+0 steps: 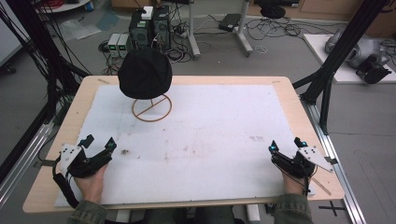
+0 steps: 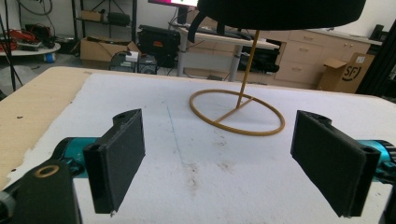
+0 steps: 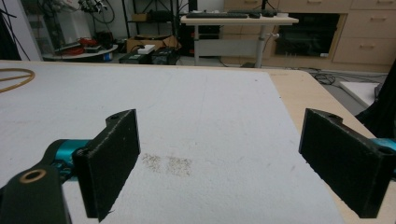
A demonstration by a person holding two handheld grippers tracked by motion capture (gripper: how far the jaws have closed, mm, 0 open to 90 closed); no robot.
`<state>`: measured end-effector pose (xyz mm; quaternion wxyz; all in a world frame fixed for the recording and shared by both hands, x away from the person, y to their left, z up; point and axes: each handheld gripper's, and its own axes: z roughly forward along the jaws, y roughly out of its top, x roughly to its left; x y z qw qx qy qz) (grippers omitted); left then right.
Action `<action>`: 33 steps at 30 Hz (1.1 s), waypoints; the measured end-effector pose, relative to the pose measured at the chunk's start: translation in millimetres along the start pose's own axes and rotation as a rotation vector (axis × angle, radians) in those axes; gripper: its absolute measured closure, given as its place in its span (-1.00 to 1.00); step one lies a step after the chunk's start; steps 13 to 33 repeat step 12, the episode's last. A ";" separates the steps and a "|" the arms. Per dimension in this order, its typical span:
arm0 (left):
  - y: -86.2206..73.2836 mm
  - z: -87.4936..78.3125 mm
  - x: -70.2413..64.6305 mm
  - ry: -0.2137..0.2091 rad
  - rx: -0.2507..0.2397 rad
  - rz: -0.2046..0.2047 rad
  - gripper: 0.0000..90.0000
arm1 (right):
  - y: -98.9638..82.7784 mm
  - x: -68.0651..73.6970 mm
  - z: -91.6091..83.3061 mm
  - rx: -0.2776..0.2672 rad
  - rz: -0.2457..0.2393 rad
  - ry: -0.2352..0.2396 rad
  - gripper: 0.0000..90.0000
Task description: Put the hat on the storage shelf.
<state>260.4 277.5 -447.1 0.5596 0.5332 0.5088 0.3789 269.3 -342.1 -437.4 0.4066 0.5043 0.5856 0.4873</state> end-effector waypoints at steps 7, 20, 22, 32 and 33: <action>-0.2 0.4 0.5 0.002 0.004 0.004 -0.60 | -1.3 2.1 1.4 0.008 -0.008 0.006 -0.74; 0.5 0.7 0.3 -0.019 0.028 -0.013 -0.55 | -2.6 1.3 2.7 0.020 -0.011 0.007 -0.74; 0.5 0.7 0.3 -0.019 0.028 -0.013 -0.55 | -2.6 1.3 2.7 0.020 -0.011 0.007 -0.74; 0.5 0.7 0.3 -0.019 0.028 -0.013 -0.55 | -2.6 1.3 2.7 0.020 -0.011 0.007 -0.74; 0.5 0.7 0.3 -0.019 0.028 -0.013 -0.55 | -2.6 1.3 2.7 0.020 -0.011 0.007 -0.74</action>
